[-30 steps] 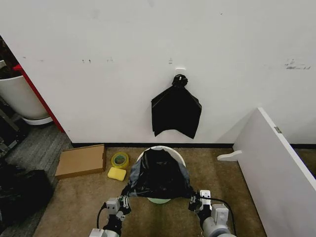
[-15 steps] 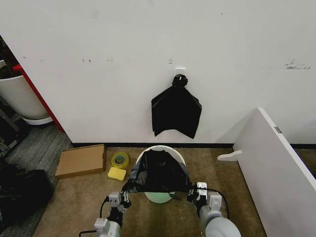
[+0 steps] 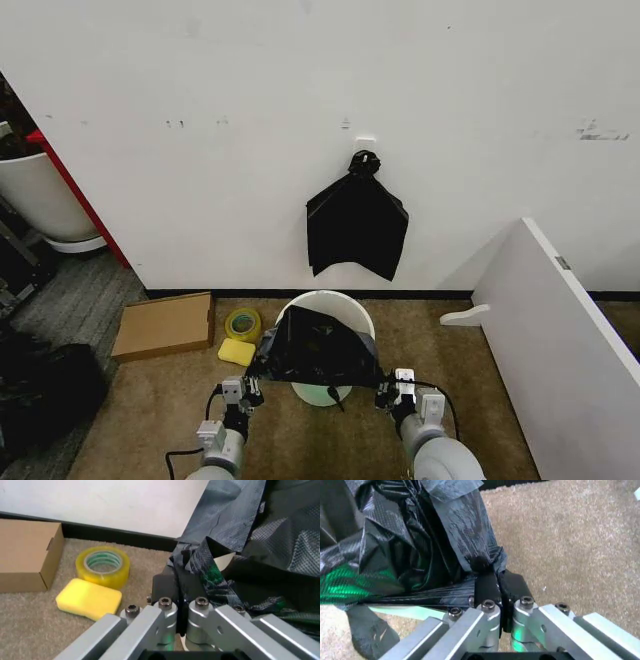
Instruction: Place the garbage bag over the trash bin.
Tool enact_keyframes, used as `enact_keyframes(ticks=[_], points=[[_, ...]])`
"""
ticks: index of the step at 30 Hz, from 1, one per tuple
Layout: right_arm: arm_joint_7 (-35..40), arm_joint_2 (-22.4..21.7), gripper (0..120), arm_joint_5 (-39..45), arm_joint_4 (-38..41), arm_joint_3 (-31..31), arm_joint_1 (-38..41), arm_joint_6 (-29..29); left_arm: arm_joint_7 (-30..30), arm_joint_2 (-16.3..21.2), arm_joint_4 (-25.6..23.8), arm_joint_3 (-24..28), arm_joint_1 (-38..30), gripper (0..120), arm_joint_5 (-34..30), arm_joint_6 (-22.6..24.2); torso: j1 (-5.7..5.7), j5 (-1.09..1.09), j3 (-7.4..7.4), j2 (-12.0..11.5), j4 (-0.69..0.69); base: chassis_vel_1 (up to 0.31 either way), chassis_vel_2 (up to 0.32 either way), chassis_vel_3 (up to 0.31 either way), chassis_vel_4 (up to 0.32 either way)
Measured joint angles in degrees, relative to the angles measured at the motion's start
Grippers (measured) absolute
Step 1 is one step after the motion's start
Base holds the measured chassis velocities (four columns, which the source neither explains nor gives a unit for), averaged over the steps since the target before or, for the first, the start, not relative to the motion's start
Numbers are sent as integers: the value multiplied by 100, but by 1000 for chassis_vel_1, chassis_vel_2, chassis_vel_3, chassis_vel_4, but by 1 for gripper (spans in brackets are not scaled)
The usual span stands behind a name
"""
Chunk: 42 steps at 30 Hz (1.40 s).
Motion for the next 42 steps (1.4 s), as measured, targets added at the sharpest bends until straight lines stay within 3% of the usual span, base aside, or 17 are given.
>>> enact_keyframes(ticks=[8, 11, 14, 19, 27, 28, 35, 38, 42], points=[[-206, -57, 1, -175, 123, 7, -165, 176, 26, 118, -206, -126, 138, 5, -121, 2, 0, 0, 0, 0, 0, 0, 0, 0, 0], [-354, -116, 17, -416, 307, -22, -374, 297, 81, 166, -399, -168, 394, 20, -65, -10, 0, 1, -1, 0, 0, 0, 0, 0, 0], [-405, -143, 23, -494, 384, -25, -464, 339, 100, 172, -481, -181, 517, 26, -19, -17, 0, 0, -1, 0, 0, 0, 0, 0, 0], [-463, -203, 45, -652, 649, -7, -773, 453, 133, 187, -667, -211, 828, 48, 106, -81, 0, 1, -1, 0, 1, 0, 0, 0, 0], [-547, -274, 71, -986, 1067, 70, -1275, 685, 99, 168, -880, -247, 1121, 73, 166, -278, 0, 0, -1, 0, 0, 0, 0, 0, 0], [-584, -305, 78, -1116, 1165, 84, -1422, 764, 87, 162, -964, -277, 1203, 81, 173, -326, 0, 0, -1, 0, 0, 0, 0, 0, 0], [-906, -445, 98, -1355, 1717, 260, -1806, 1068, 88, 59, -1335, -639, 1587, 99, 516, -676, -1, 1, -1, 0, -1, 0, 0, 0, 0], [-1092, -542, 100, -1107, 1948, 423, -1752, 987, 103, -13, -1455, -766, 1697, 100, 691, -795, -1, 0, -1, 0, -1, 0, 0, 0, 0], [-1915, -920, 100, -49, 2274, 1171, -1318, -49, 123, -163, -1655, -981, 1922, 100, 848, -956, -1, 1, -1, 1, -1, 0, 0, 0, 0]])
